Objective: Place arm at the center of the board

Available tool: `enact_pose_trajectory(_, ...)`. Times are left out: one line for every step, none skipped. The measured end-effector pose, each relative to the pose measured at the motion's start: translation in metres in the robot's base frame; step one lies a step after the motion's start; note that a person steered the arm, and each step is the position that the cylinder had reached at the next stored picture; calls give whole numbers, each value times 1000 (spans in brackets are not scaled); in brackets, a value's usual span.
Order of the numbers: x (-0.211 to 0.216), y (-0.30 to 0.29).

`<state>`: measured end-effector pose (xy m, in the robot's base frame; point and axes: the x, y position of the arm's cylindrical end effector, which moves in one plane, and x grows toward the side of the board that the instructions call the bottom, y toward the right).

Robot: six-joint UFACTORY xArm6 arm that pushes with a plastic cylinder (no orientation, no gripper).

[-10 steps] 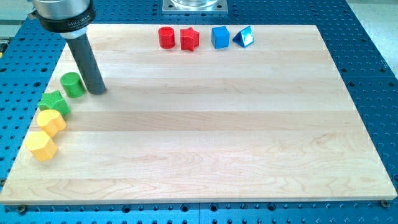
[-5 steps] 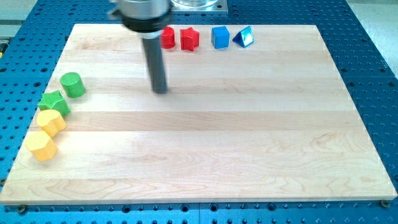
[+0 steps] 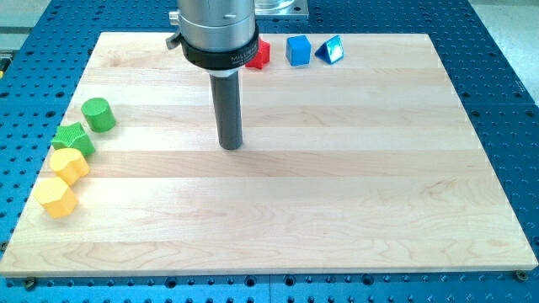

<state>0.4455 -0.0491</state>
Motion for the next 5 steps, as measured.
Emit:
enact_pose_trajectory(0, 4)
enact_pose_trajectory(0, 4)
enact_pose_trajectory(1, 4)
enact_pose_trajectory(-3, 4)
enact_pose_trajectory(-4, 4)
